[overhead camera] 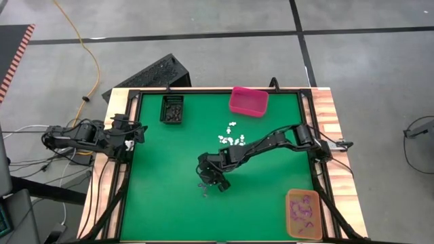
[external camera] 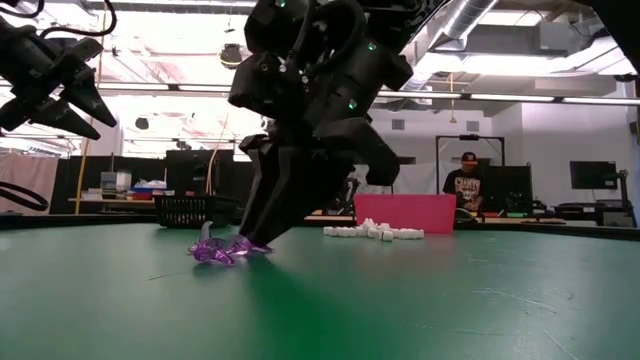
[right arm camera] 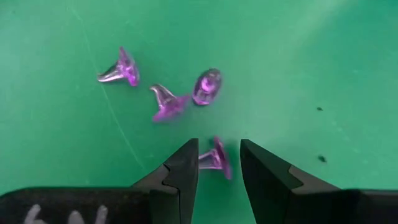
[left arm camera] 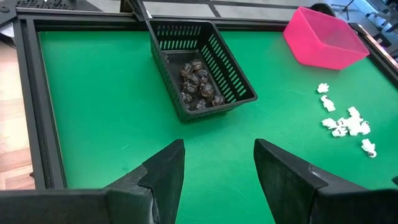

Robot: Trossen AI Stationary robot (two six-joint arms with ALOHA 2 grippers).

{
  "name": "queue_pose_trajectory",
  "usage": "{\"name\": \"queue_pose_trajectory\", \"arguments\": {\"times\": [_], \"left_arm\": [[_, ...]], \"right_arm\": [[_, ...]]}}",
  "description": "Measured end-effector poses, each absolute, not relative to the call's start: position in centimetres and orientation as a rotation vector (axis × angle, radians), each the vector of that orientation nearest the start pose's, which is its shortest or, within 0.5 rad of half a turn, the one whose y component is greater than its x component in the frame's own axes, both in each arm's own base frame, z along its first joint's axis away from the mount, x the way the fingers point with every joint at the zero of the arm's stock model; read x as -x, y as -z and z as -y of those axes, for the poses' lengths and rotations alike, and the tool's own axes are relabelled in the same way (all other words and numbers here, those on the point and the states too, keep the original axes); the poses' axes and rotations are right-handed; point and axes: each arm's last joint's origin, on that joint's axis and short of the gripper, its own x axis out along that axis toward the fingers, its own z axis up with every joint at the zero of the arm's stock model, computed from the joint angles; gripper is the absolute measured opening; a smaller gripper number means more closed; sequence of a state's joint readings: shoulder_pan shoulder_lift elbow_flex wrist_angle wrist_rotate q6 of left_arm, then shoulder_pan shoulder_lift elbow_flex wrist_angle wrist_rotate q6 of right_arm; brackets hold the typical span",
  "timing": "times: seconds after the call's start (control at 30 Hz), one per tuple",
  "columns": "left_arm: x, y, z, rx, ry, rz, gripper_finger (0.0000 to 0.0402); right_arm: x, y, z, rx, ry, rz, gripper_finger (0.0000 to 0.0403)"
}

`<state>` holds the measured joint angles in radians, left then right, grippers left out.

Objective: Sort Halloween decoration
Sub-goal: Put the pink witch hat toy into the orange bin

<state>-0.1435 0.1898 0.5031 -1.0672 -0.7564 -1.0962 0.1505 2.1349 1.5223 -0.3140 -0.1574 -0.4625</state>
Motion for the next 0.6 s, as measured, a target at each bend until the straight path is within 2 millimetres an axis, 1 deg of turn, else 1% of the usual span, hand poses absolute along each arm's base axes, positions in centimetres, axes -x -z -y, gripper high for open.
{"name": "queue_pose_trajectory", "arguments": {"times": [0.13,0.37,0.47,0.53,0.6], "left_arm": [[-4.25,-22.50,-1.39,0.687,-0.872,-0.289,0.0183],[-4.25,-22.51,-1.39,0.687,-0.871,-0.289,0.0183],[-4.25,-22.52,-1.39,0.687,-0.871,-0.289,0.0183],[-4.25,-22.51,-1.39,0.687,-0.871,-0.289,0.0183],[-4.25,-22.51,-1.39,0.687,-0.872,-0.289,0.0183]], "right_arm": [[-44.73,-15.73,-7.17,0.419,-0.495,-0.860,0.0130],[-44.64,-15.86,-7.16,0.381,-0.479,-0.876,0.0051],[-44.65,-15.89,-7.17,0.369,-0.474,-0.877,0.0023],[-44.65,-15.91,-7.16,0.352,-0.466,-0.880,0.0014],[-44.61,-16.10,-7.16,0.308,-0.444,-0.887,0.0014]]}}
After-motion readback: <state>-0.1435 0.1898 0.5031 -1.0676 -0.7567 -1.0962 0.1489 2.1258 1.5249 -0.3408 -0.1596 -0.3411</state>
